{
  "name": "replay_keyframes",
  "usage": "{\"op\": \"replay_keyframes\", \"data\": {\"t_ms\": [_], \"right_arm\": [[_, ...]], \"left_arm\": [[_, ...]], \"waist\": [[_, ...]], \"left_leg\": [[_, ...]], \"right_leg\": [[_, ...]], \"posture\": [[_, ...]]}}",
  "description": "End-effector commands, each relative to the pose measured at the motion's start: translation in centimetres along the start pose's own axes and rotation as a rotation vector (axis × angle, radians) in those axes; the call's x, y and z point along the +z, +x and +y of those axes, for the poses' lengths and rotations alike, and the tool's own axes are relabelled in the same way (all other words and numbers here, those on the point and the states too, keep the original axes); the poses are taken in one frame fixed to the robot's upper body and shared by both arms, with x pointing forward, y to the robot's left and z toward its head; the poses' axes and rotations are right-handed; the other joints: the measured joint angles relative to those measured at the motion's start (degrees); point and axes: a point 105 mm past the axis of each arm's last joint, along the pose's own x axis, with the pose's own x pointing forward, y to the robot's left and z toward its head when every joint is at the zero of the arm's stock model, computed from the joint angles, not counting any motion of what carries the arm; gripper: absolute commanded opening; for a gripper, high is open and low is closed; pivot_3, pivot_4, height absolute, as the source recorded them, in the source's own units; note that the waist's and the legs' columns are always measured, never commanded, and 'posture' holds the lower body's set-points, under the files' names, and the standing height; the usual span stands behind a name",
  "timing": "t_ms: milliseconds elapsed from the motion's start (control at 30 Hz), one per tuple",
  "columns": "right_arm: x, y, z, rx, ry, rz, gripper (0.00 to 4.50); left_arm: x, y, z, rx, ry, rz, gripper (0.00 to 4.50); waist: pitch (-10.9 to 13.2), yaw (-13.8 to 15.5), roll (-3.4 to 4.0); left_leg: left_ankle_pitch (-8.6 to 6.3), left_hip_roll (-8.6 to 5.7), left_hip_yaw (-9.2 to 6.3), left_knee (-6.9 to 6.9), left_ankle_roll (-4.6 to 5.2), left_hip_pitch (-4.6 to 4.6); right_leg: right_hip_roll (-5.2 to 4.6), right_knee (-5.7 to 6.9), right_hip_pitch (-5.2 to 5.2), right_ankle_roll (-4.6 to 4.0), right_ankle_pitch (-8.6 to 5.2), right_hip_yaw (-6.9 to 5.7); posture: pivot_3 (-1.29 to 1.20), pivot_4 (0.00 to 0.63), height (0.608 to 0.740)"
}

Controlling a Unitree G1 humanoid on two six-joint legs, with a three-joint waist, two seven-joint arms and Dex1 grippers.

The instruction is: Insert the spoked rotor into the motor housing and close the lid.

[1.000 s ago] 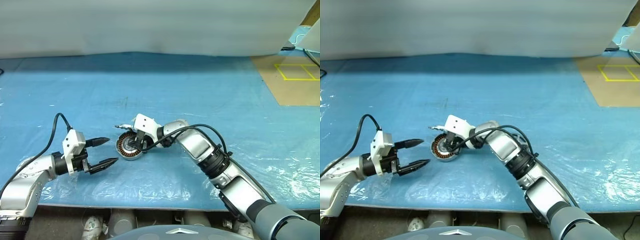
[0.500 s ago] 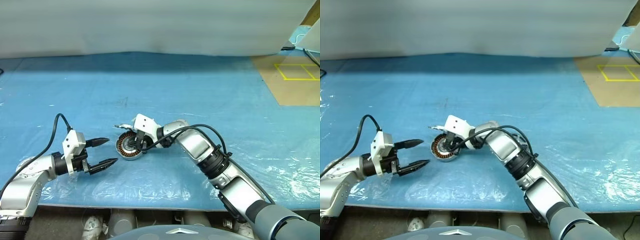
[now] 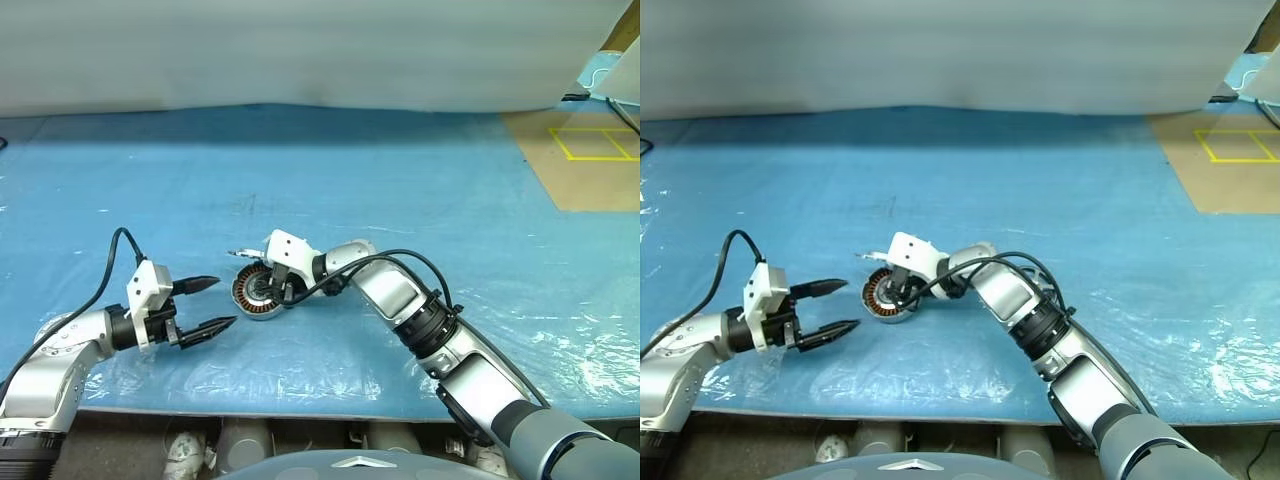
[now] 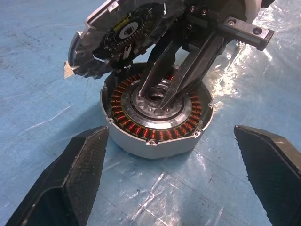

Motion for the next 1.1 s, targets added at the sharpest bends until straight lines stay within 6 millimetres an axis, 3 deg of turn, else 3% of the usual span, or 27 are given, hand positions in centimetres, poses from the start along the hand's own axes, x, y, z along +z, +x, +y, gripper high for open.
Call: {"op": "replay_keyframes", "data": {"t_ms": [33,633,667,700,900,1100], "right_arm": [[-0.7,0.3,0.2,0.006,0.004,0.033,0.56],[-0.8,0.0,-0.3,-0.020,-0.015,0.031,0.56],[-0.9,0.0,-0.5,-0.031,-0.036,0.033,1.12],[-1.0,0.0,-0.6,-0.041,-0.051,0.034,1.29],[-1.3,-0.4,-0.4,-0.013,-0.007,0.031,3.32],[0.1,-1.4,0.0,0.010,0.020,-0.057,3.32]], "left_arm": [[0.5,0.0,0.0,-0.003,0.034,-0.012,4.50],[0.4,0.2,0.0,-0.005,0.037,-0.016,4.50],[0.4,0.2,0.0,-0.004,0.038,-0.016,4.50],[0.4,0.2,0.1,-0.004,0.038,-0.016,4.50],[0.4,0.2,0.0,-0.002,0.035,-0.015,4.50],[0.3,0.2,0.1,0.003,0.033,-0.018,4.50]], "waist": [[0.0,0.0,0.00],[0.0,0.0,0.00],[0.0,0.0,0.00],[0.0,0.0,0.00],[0.0,0.0,0.00],[0.0,0.1,0.00]], "left_leg": [[0.00,0.00,0.00,0.00,0.00,0.00],[0.00,0.00,0.00,0.00,0.00,0.00],[0.00,0.00,0.00,0.00,0.00,0.00],[0.00,0.00,0.00,0.00,0.00,0.00],[0.00,0.00,0.00,0.01,0.00,0.00],[0.00,0.00,0.00,-0.01,0.00,-0.04]], "right_leg": [[0.00,0.00,0.00,0.00,0.00,0.00],[0.00,0.00,0.00,0.00,0.00,0.00],[0.00,0.00,0.00,0.00,0.00,0.00],[0.00,0.00,0.00,0.00,0.00,0.00],[0.00,0.02,0.01,0.00,0.00,0.00],[-0.01,-0.05,0.00,0.00,0.00,0.00]], "posture": [[0.00,0.150,0.740],[0.00,0.150,0.740],[0.00,0.150,0.740],[0.00,0.150,0.740],[0.00,0.150,0.740],[0.00,0.150,0.740]]}}
